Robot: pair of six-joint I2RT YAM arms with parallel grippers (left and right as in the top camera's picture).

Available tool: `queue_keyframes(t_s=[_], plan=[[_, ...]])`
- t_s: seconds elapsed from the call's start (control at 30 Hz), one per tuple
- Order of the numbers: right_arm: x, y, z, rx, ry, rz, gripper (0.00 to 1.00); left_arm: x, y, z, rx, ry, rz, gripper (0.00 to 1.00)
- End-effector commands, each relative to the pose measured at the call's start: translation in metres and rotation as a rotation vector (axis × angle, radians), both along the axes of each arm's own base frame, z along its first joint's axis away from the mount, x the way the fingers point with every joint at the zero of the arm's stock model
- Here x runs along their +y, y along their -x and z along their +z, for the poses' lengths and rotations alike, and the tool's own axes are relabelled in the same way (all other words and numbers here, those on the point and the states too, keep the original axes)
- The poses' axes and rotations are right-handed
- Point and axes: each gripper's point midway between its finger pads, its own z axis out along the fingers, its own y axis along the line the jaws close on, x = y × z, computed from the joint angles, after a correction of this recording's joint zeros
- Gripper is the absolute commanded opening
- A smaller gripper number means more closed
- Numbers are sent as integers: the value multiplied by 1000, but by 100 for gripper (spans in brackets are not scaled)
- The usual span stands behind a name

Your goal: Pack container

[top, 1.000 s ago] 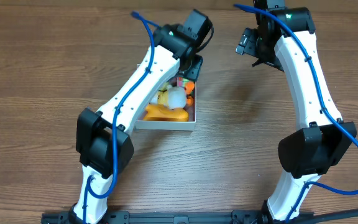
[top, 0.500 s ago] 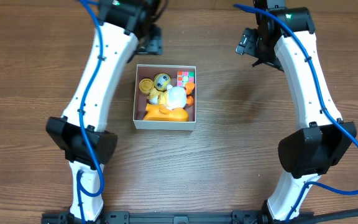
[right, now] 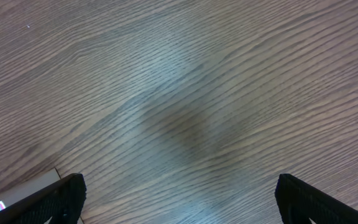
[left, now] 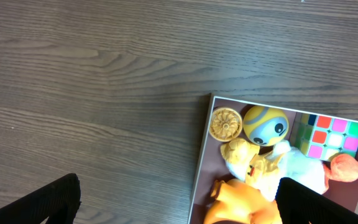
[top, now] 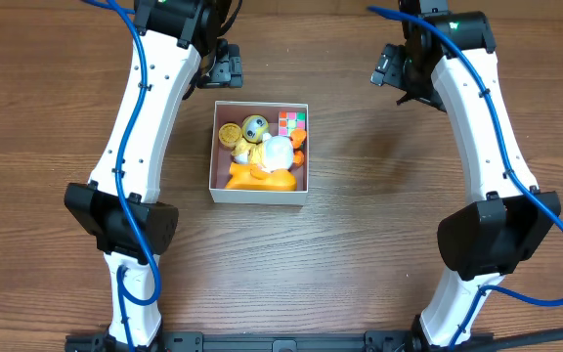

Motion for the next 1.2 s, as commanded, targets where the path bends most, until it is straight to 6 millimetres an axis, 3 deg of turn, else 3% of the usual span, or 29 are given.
queue_keyframes(t_s=[0.0, 0.17, 0.27, 0.53, 0.6, 0.7, 0.8, 0.93, 1.0, 1.1, 1.17], plan=[[1, -5, 10, -37, -6, -7, 100, -2, -3, 5, -23, -1, 4, 100], [1, -5, 10, -37, -6, -7, 100, 2, -3, 5, -22, -21, -3, 100], [1, -5, 10, -37, -6, -7, 100, 3, -2, 16, -59, -9, 24, 100], [1, -5, 10, -37, -6, -7, 100, 8, 1, 123, -446, 124, 52, 100], [1, -5, 10, -37, -6, -7, 100, 16, 9, 143, -525, 146, 61, 100], [1, -5, 10, -37, -6, -7, 100, 38, 30, 157, -631, 182, 94, 100], [1, -5, 10, -37, -6, -7, 100, 55, 46, 153, -694, 221, 117, 100], [1, -5, 10, -37, -6, -7, 100, 80, 84, 133, -808, 269, 139, 100], [1, -5, 10, -37, -6, -7, 100, 88, 111, 110, -877, 273, 122, 100], [1, -5, 10, -37, -6, -7, 100, 95, 132, 88, -907, 268, 129, 100], [1, -5, 10, -37, -6, -7, 100, 99, 151, 63, -926, 265, 129, 100]])
